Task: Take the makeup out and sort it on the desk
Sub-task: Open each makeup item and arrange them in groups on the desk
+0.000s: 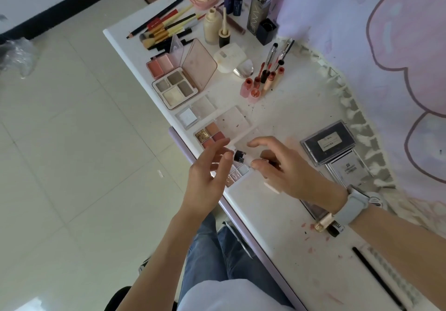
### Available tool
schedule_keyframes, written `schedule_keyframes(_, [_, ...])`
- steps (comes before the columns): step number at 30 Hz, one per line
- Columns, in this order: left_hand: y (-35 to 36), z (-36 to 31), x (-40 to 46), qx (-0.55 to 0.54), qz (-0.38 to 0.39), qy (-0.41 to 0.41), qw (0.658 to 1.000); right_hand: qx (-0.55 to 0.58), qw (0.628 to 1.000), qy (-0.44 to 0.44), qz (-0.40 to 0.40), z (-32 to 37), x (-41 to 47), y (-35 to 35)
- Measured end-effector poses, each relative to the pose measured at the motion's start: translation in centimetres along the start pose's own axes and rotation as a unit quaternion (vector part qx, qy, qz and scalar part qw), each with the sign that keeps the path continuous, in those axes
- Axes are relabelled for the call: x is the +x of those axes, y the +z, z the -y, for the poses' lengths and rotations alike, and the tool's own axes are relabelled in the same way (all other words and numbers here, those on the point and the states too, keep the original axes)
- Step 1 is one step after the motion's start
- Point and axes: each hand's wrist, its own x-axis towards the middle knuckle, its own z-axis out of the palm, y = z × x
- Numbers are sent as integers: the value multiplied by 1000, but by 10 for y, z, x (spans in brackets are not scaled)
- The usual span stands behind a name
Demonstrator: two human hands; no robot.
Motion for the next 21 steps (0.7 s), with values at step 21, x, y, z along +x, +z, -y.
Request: schedule_keyframes(21, [39, -16, 34, 61, 13, -24, 998, 26, 987, -21, -156, 10, 11, -21])
